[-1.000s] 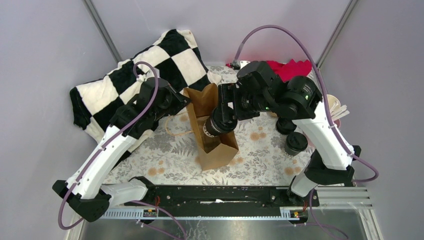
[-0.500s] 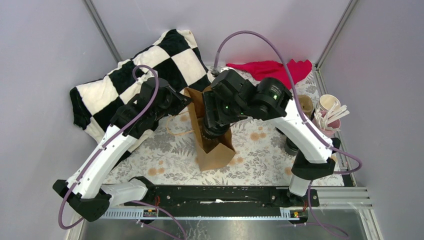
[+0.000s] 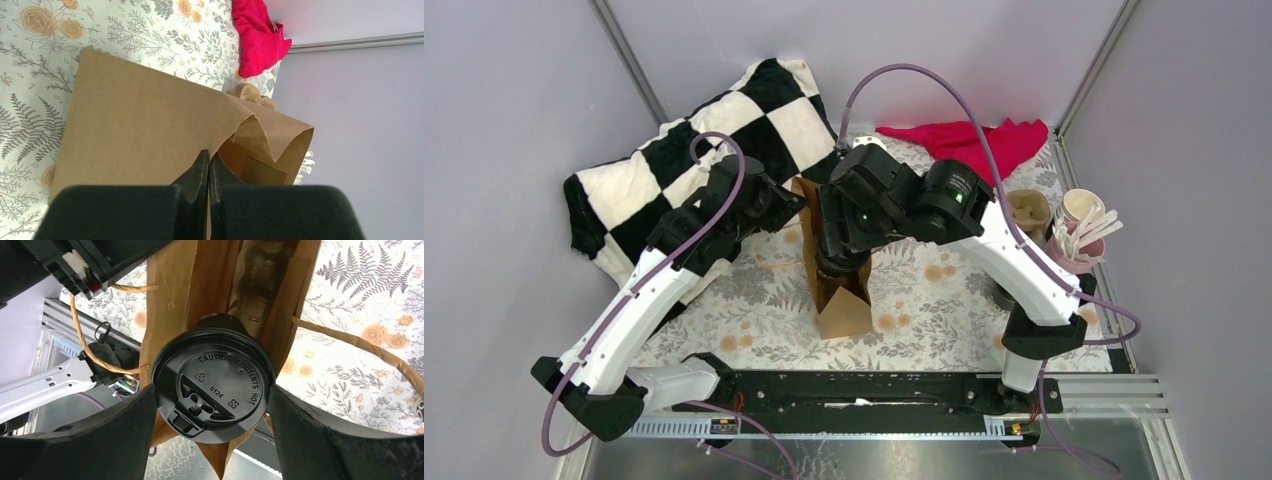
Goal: Pack the takeout coffee
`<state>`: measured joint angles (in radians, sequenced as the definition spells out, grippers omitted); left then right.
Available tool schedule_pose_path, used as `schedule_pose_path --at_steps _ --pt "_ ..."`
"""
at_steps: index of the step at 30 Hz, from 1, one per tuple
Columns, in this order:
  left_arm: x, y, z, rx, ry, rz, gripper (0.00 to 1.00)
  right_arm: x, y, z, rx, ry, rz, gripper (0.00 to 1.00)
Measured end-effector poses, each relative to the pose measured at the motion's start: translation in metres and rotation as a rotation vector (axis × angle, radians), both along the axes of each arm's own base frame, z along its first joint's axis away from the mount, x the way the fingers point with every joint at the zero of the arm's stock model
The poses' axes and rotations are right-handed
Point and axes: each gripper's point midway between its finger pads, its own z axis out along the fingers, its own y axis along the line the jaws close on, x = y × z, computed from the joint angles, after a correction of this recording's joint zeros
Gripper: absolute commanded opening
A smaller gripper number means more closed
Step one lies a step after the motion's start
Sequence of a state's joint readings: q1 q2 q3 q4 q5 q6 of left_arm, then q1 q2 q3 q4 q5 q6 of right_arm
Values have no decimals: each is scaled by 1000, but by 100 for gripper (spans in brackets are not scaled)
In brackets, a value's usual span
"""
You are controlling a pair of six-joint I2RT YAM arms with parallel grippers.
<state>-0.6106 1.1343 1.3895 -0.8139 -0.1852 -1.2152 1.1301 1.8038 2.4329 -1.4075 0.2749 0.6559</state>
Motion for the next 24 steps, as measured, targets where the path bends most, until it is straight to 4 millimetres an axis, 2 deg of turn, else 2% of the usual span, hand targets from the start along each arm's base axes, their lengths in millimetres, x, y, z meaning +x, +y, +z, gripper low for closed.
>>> schedule_pose_path --at_steps 11,17,24 --pt "3 2 2 -5 -8 25 0 -6 7 11 61 17 19 73" --pt "5 4 2 -1 -11 39 0 -8 11 10 71 33 25 74" --pt "9 18 3 26 -32 106 0 -14 7 8 95 42 41 74"
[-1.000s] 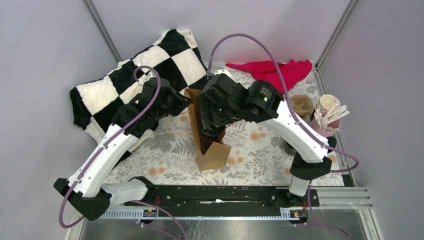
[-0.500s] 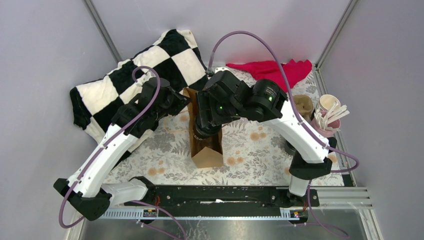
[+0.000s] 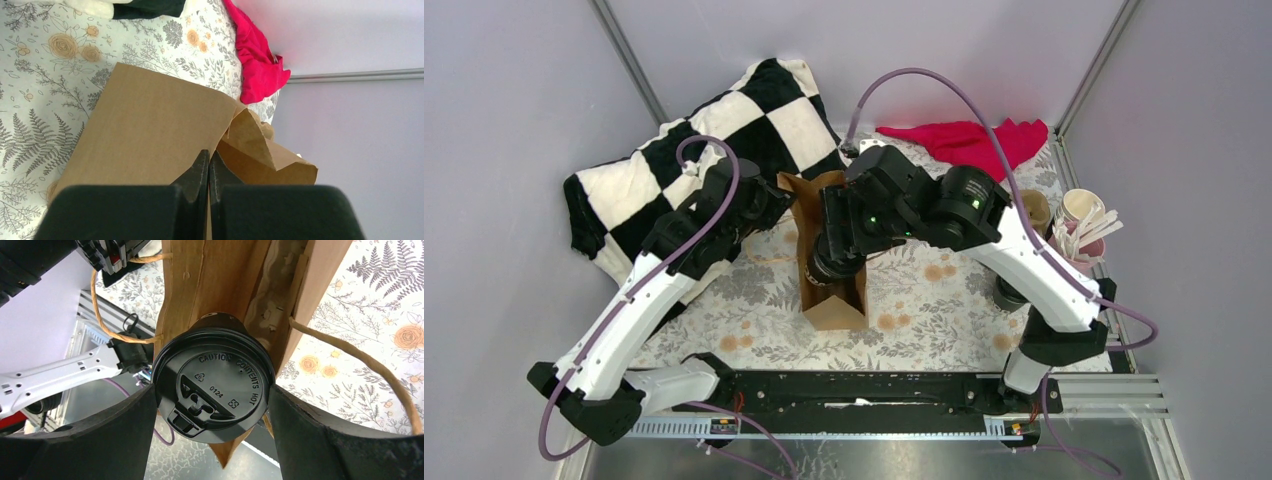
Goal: Pack the takeout coffee
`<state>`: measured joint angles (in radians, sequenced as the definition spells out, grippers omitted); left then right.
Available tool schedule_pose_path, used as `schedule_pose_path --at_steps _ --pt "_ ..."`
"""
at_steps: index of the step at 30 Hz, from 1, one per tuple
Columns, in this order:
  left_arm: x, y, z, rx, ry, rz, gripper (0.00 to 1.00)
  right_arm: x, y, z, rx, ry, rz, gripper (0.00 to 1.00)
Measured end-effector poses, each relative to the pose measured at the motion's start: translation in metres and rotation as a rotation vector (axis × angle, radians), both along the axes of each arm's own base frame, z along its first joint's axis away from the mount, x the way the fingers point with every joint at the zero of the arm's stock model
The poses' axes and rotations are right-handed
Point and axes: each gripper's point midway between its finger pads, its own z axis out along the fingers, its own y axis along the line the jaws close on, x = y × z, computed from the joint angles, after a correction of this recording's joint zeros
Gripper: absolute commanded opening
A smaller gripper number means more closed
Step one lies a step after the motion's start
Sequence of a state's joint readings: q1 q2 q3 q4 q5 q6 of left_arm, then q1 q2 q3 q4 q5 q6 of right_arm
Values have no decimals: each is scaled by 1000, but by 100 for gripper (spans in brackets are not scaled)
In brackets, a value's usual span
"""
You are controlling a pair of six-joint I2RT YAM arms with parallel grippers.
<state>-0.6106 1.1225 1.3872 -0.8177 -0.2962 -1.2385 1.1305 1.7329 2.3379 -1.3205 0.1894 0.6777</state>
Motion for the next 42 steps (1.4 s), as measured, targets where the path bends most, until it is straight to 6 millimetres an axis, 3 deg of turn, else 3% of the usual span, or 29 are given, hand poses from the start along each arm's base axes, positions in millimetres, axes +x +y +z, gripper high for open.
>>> schedule_pose_path --at_steps 5,11,14,19,27,33,42 --pt "-3 9 12 -24 -37 38 0 -4 -2 13 54 -12 11 74" --pt "-2 10 14 -39 -40 56 0 2 23 31 124 -29 35 74" --pt "-2 11 14 -44 -37 61 0 4 28 22 108 -21 40 74" --pt "-4 11 15 -28 -40 52 0 16 20 -11 -15 -38 -8 75" --pt "-13 15 33 58 -72 -22 0 31 -11 -15 -152 -155 -16 76" --pt "-36 17 13 -35 -25 -29 0 40 -22 -10 -238 -256 50 76" --pt "-51 1 -23 -391 124 68 0 39 -28 11 -253 -321 134 74"
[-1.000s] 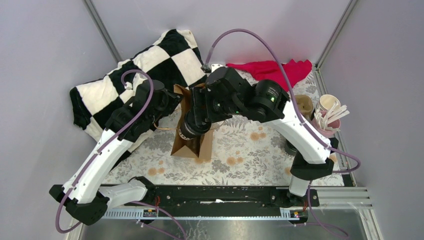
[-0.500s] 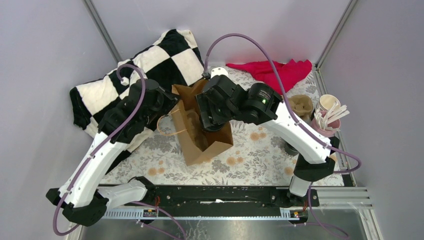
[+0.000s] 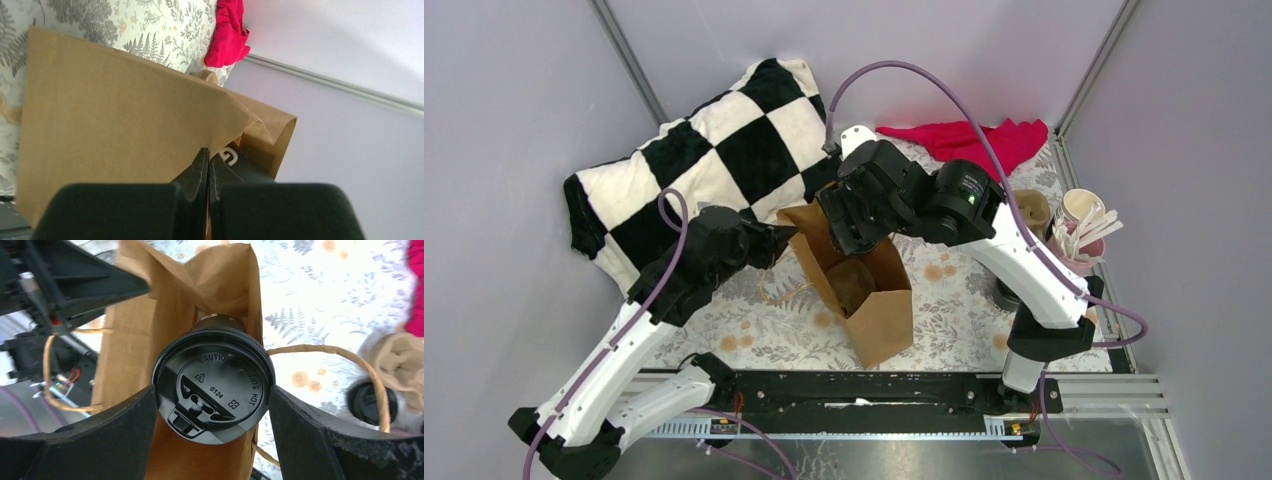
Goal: Pack the takeout coffee
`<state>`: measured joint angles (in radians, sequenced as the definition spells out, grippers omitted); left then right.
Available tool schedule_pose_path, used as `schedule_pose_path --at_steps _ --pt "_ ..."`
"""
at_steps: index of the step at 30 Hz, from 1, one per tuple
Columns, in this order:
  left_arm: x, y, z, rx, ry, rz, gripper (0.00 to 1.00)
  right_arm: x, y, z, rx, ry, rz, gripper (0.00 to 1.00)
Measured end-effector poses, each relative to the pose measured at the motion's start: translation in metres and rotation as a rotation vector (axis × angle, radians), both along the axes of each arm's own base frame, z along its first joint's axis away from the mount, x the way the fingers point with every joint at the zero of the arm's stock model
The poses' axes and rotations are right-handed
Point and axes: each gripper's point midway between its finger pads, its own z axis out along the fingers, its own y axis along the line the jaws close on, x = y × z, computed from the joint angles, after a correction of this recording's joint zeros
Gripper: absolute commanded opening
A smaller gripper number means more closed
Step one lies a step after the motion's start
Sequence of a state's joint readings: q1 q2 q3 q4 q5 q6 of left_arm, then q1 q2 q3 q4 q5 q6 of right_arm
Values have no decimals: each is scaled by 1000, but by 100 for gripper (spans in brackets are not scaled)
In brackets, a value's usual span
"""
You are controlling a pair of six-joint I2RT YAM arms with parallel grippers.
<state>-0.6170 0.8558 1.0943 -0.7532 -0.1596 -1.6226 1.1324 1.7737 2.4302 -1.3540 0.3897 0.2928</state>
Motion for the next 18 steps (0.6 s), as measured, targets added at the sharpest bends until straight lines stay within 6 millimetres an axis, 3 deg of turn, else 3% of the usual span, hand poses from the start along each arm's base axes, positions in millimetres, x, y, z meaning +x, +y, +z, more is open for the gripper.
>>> schedule_pose_path --at_steps 3,11,18 --pt "-2 0 -11 -75 50 45 0 -10 8 -3 33 55 27 74" --pt "9 -5 -8 -125 59 78 0 -24 28 -22 37 153 43 74" --pt "12 -7 -5 -134 50 83 0 -31 29 -32 23 203 32 74"
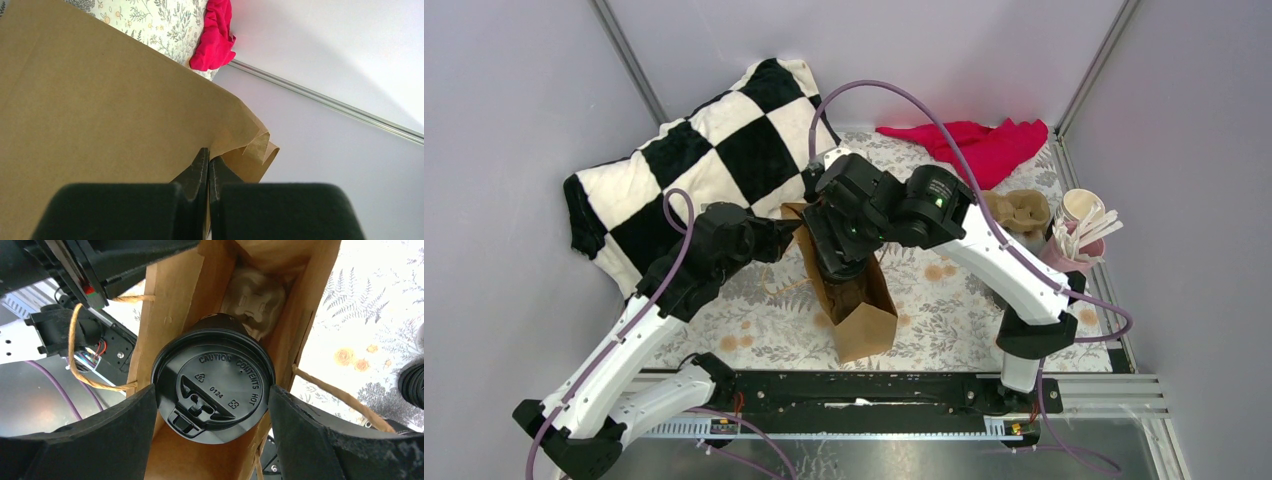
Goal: Pack the takeout coffee
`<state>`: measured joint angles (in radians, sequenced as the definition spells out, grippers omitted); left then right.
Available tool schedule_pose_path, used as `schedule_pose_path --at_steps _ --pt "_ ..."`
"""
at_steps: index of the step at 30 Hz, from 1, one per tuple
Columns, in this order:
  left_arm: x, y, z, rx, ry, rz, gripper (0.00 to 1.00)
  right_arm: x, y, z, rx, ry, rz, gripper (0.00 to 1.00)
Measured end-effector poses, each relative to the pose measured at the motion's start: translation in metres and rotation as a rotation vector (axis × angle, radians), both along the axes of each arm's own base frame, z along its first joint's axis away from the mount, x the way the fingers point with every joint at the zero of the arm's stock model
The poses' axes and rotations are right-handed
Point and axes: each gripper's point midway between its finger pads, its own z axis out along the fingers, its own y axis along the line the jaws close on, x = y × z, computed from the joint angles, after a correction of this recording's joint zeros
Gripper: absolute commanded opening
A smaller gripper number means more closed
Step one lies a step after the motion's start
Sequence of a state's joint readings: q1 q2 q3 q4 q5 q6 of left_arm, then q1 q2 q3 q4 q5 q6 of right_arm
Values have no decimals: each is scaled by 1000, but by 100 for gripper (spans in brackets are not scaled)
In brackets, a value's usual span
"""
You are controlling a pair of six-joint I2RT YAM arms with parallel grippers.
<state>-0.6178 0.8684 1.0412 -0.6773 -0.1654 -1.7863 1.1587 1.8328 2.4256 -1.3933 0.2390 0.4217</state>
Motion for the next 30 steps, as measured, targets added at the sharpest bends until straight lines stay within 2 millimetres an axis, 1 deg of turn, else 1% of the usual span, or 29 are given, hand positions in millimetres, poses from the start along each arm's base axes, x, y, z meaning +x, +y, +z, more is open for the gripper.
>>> schedule_pose_path --at_steps 6,11,14,17,19,20,22,25,26,28,30 --pt "0 0 1 -4 -2 2 0 -7 -6 -21 -70 49 -30 72" --pt "1 -1 5 -4 -22 -8 0 -2 -18 -45 -173 39 -69 74" --pt "-1 -3 5 27 -42 -40 1 0 -25 -54 -224 34 -79 75" --pt "-7 -4 4 99 -74 -106 13 1 -25 -57 -232 31 -79 75" --pt "-13 -1 5 183 -96 -158 26 1 -24 -60 -223 28 -79 75" --pt "-15 0 7 223 -113 -184 31 1 -23 -62 -216 26 -78 75" --pt "-20 3 14 289 -153 -231 44 1 -21 -65 -200 22 -70 75" --pt "-25 8 22 388 -217 -295 64 3 -10 -59 -141 5 -47 75" --pt "-27 10 25 428 -232 -317 68 4 -6 -56 -121 -2 -39 74" --pt "-26 13 35 514 -268 -362 72 5 3 -48 -69 -17 -16 74" --pt "-23 14 46 589 -297 -399 72 5 7 -43 -37 -26 -2 73"
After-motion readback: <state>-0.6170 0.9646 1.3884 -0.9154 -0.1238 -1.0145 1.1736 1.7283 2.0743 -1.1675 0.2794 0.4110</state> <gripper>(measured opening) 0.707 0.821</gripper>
